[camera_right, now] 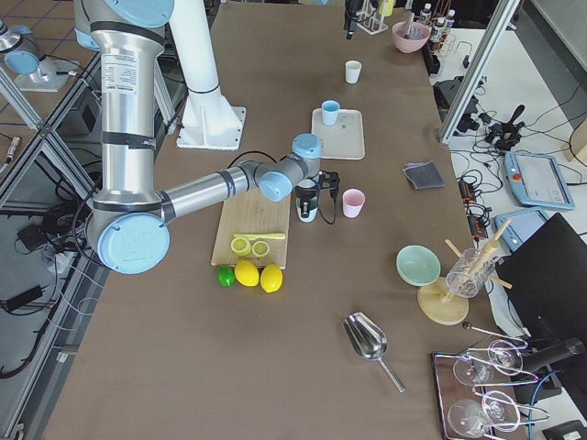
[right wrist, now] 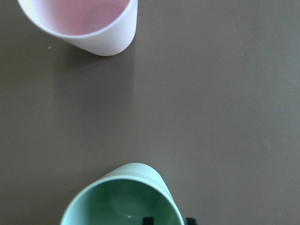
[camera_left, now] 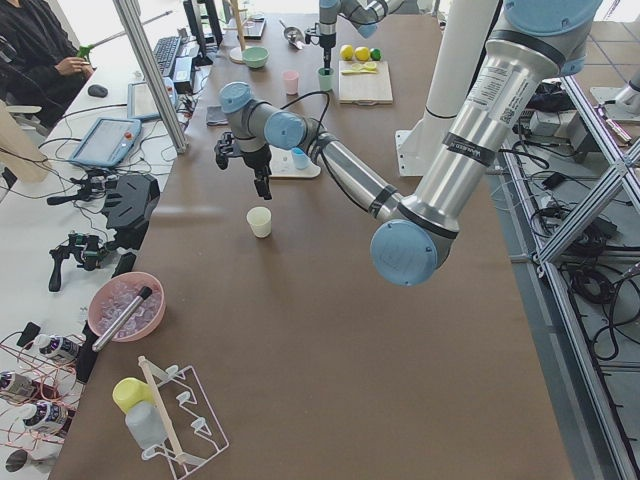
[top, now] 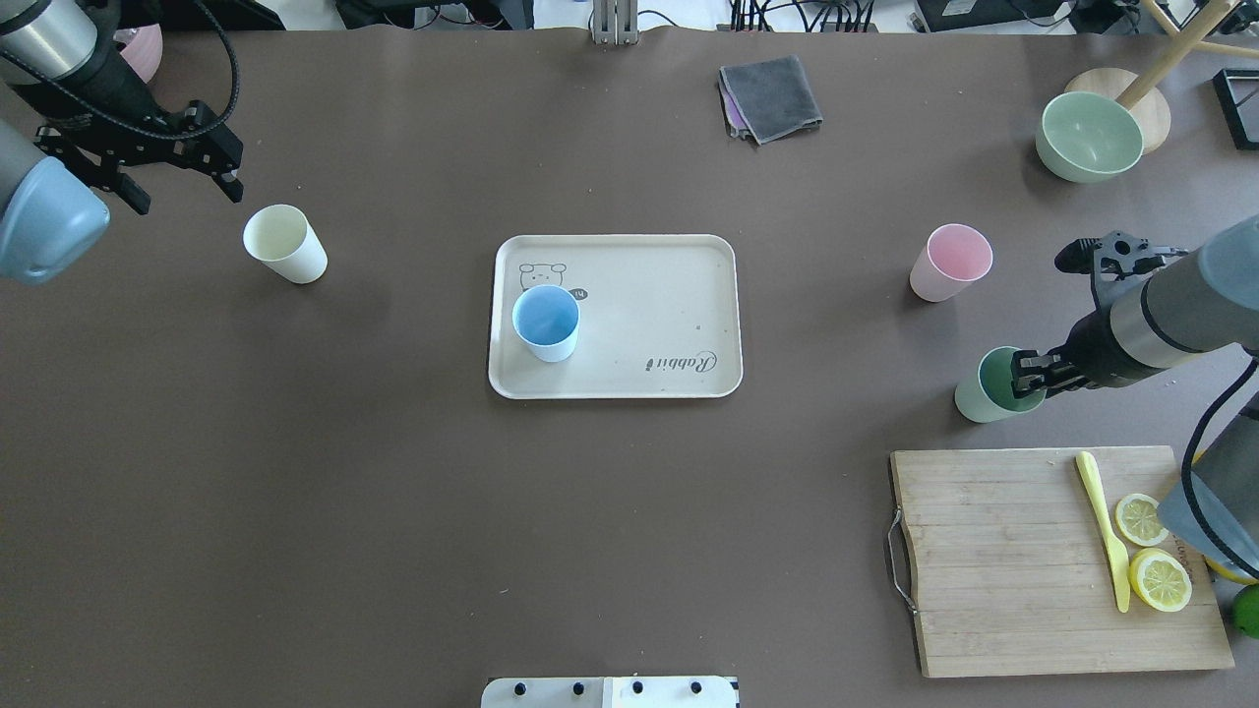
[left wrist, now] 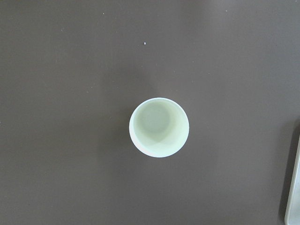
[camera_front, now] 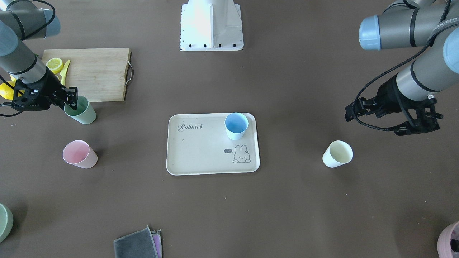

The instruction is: Place all cups on tray

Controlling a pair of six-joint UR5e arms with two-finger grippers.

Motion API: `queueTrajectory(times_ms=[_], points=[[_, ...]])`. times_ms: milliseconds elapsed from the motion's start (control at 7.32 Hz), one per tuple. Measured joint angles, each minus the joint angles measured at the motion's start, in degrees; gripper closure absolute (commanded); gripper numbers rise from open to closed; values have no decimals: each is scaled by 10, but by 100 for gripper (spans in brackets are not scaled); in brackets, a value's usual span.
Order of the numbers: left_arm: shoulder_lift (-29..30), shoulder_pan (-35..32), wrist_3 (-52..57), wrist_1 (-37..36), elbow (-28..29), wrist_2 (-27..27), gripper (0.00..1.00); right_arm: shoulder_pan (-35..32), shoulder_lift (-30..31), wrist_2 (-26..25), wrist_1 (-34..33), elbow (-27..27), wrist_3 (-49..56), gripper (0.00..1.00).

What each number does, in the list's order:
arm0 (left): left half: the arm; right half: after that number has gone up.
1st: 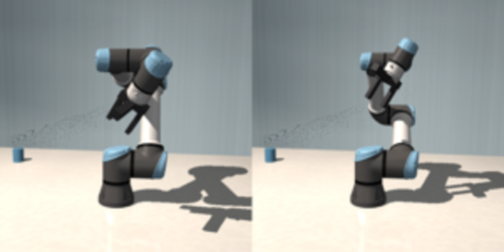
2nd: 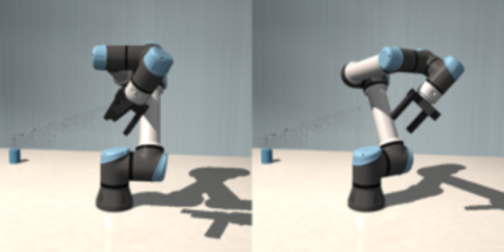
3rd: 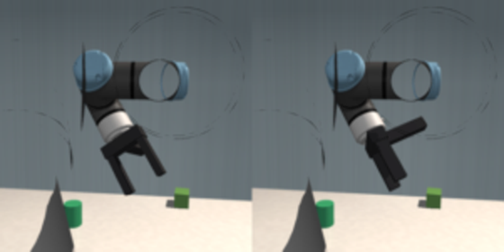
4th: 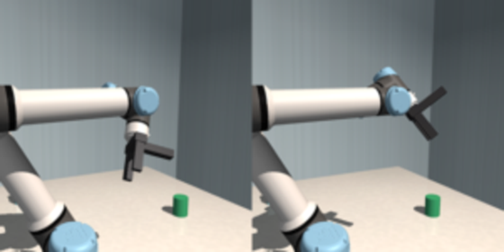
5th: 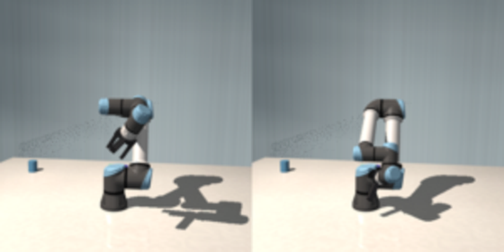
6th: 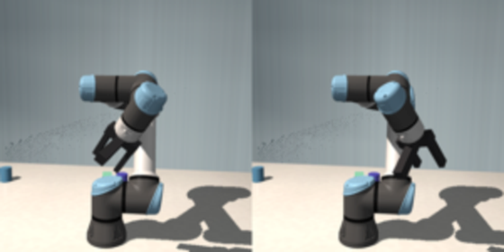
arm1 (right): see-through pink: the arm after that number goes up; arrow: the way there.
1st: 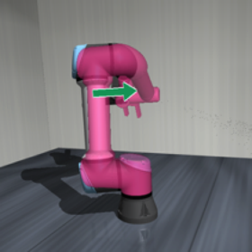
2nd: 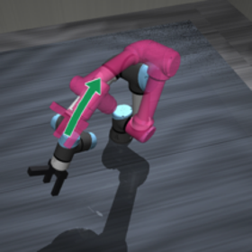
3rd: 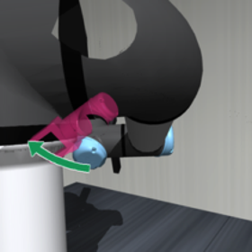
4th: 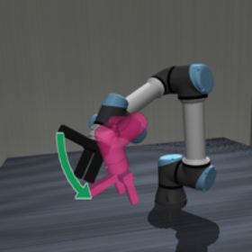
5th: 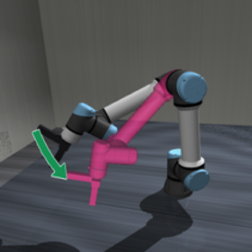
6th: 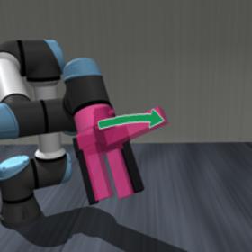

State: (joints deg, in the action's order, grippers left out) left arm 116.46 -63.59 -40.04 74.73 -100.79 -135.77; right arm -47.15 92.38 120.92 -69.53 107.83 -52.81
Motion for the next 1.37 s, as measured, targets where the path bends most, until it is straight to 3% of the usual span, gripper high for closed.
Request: queueTrajectory(times_ms=[683, 1365], points=[[2, -9, 5, -20, -4, 0, 2, -39, -50, 86, -9, 1, -18, 100], [0, -78, 182, -48, 41, 0, 2, 67, -183, 4, -39, -18, -143, 100]])
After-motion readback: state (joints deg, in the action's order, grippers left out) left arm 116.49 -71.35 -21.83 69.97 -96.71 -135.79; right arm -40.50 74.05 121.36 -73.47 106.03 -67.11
